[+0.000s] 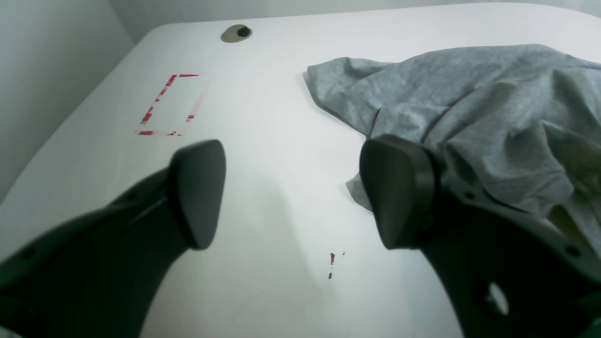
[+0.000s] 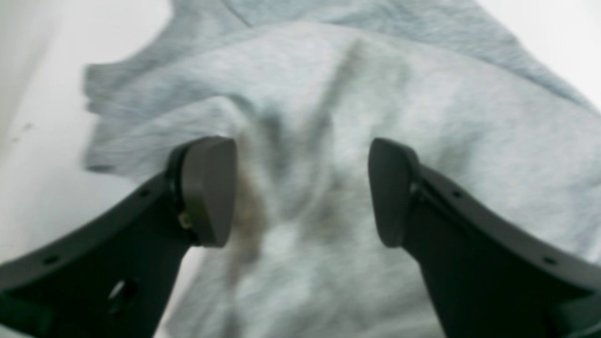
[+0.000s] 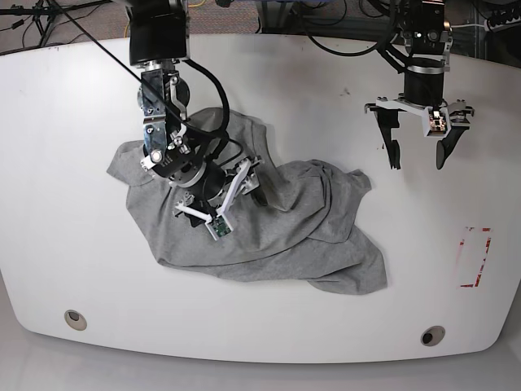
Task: Fold the T-shirt properly
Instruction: 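Press the right gripper into the shirt and pinch a fold of fabric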
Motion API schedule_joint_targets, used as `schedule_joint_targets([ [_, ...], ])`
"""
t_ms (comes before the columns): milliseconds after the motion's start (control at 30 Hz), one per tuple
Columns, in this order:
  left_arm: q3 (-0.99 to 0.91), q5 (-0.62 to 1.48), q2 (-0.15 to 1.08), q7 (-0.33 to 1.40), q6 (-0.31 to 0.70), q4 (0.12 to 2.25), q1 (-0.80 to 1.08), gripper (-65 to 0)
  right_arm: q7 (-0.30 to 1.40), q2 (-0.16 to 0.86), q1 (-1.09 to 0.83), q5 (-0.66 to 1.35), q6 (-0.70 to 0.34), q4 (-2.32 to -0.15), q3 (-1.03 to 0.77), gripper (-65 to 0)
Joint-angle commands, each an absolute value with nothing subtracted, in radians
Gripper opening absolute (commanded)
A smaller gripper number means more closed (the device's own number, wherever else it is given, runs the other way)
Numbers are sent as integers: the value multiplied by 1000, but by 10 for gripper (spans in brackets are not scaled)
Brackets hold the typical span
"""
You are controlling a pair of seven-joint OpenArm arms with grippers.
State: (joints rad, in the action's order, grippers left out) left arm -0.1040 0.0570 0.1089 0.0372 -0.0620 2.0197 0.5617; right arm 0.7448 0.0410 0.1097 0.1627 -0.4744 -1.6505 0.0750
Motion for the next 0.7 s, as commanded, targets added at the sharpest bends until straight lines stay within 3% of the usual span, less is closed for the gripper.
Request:
schedule_joint_targets([
  [0,-107,55,114,11,-62,2042,560,-198,723,53,172,184,-472,-1631,64,-230],
  [667,-107,56,112,-2,-62,2045,559,-193,703,25,250,171,-469,-1511,127,-231],
])
